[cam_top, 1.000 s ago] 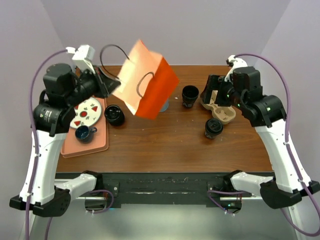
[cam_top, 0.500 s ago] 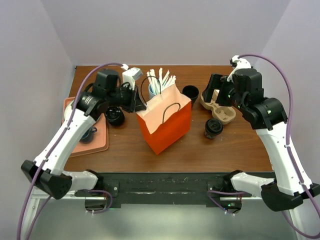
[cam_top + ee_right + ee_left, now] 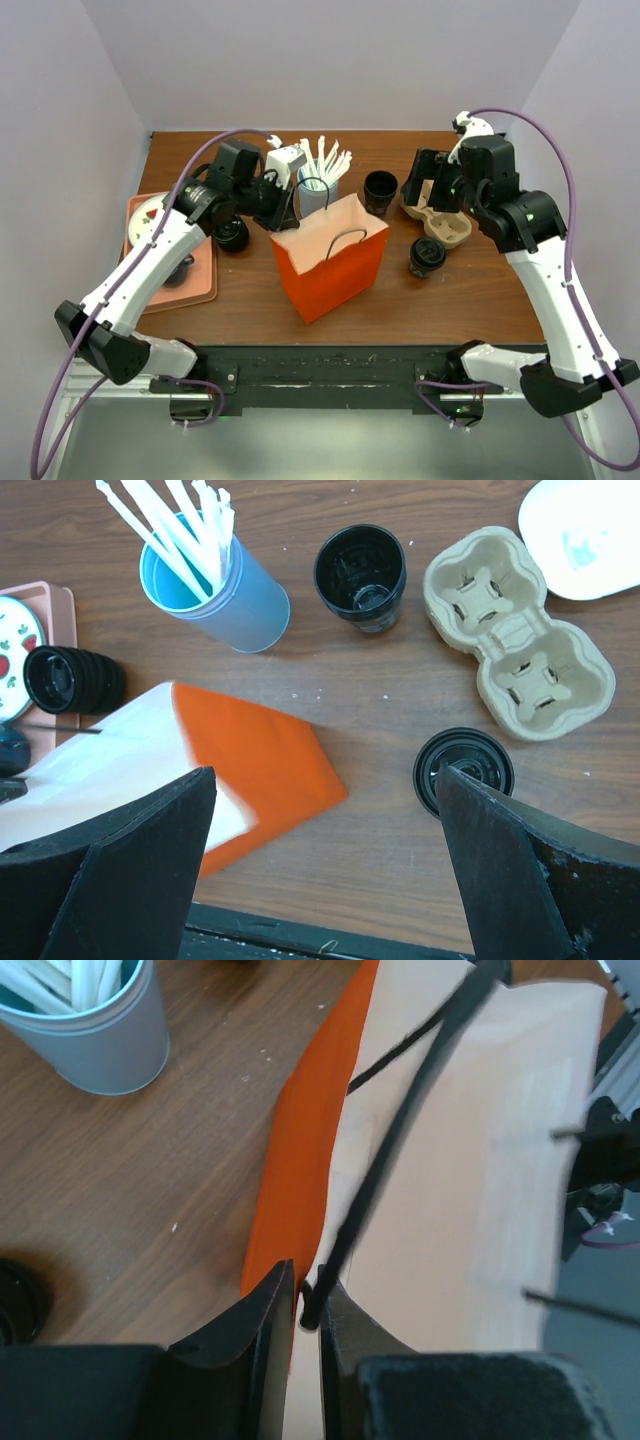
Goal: Pack the takeout coffee
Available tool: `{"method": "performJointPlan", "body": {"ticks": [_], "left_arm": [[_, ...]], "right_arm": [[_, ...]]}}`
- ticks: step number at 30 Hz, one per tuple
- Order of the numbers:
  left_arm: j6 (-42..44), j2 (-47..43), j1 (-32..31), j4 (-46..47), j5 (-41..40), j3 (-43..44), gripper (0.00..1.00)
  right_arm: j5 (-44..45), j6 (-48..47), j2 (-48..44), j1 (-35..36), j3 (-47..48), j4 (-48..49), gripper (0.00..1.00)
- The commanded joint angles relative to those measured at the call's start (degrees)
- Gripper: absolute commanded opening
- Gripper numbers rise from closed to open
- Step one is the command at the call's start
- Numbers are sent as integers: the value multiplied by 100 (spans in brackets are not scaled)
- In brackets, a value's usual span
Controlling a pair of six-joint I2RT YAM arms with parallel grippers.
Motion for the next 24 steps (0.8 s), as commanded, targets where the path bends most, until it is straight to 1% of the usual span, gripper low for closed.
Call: {"method": "performJointPlan", "body": {"ticks": [1,2,3,4,5,6,8,9,11,12,14,15,17,20,21,22,23,24], "left_arm": [[285,117,-50,-76,-545,321,22],[286,152,-50,-50,-606,356,25],[277,213,-59,-67,-824,426,35],[251,240,-59,-67,-940,566,41],[233,240,-59,-67,-1054,646,45],[146,223,-50,-67,-1360,733,52],[-4,170,-59,-50,-1651,997,61],[-161,100,-59,-23,-1861,1085,69],[-399,21,-59,-67,-2161,1244,79],[-591,-23,-59,-206,-2363,1288,82],[-829,-58,-59,-383,-2435,1376,82],[-1135,-137,-59,-584,-2513,1367,82],[-1497,-295,-50,-734,-2523,1166,82],[-2182,-585,-50,-954,-2356,771,82],[-2497,-760,-50,-911,-2130,526,81],[-2692,-840,-50,-867,-2023,384,81],[-3042,-963,-50,-823,-1804,252,81],[-3167,-999,-50,-806,-1689,77,81]], "right_arm": [[-21,-158,184,29,399,-64,95],[14,-210,236,20,478,-73,95],[32,-211,237,20,479,-81,95],[24,-211,228,20,470,-82,95],[-3,-202,237,20,452,-73,95],[-29,-193,246,29,444,-64,95],[-73,-167,237,20,400,-64,95],[-91,-175,228,20,382,-64,95],[-73,-175,219,20,321,-73,95],[-38,-167,193,29,286,-38,95],[-12,-167,175,20,189,-11,95],[23,-175,175,20,163,-37,95],[225,-193,245,20,84,-73,95],[664,-359,359,29,-171,93,94],[865,-378,403,3,-250,225,94],[1311,-386,543,-24,-381,287,93],[1463,-352,666,-111,-391,340,92],[1561,-299,798,-164,-287,332,91]]}}
